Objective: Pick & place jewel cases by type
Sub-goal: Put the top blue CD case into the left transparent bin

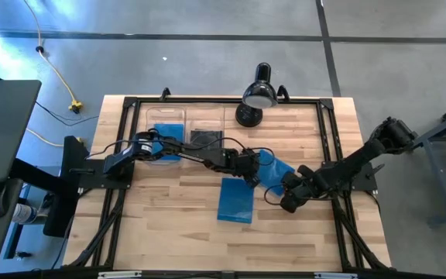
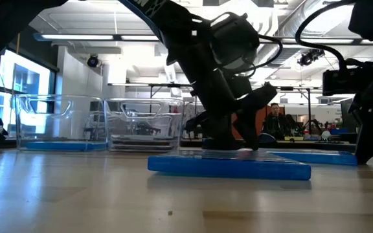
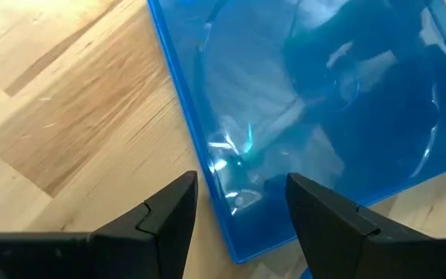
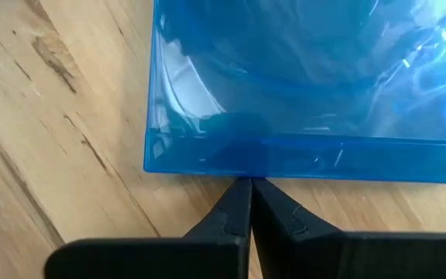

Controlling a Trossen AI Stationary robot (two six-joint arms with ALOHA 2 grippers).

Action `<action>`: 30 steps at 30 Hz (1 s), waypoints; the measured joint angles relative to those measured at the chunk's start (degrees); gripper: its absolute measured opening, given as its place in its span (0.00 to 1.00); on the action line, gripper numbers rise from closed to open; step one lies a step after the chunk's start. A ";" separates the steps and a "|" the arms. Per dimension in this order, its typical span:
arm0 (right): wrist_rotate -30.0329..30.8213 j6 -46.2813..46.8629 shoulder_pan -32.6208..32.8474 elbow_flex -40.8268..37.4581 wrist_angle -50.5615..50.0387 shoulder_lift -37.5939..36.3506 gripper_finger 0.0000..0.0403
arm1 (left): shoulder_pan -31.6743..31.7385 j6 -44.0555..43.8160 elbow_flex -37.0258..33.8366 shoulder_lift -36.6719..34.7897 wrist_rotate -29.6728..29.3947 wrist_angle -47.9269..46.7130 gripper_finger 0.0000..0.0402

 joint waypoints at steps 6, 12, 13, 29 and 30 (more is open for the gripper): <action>0.21 0.92 -0.17 -0.05 -1.06 0.19 0.00 | 0.03 1.77 -0.24 -0.70 1.26 2.27 0.49; 2.48 0.92 1.06 -0.17 -1.17 -0.24 0.00 | -0.75 2.96 0.79 -2.59 0.45 2.44 0.49; 2.65 0.98 1.34 -0.19 -1.17 -0.24 0.00 | -0.95 3.09 0.79 -2.88 0.42 2.25 0.49; 4.49 3.96 8.05 0.02 -1.54 -0.11 0.00 | -12.26 -0.55 1.12 -3.78 -2.20 -2.14 0.49; 4.39 3.94 8.39 0.41 -1.52 -0.03 0.00 | -12.85 -0.64 1.32 -3.88 -2.78 -1.80 0.49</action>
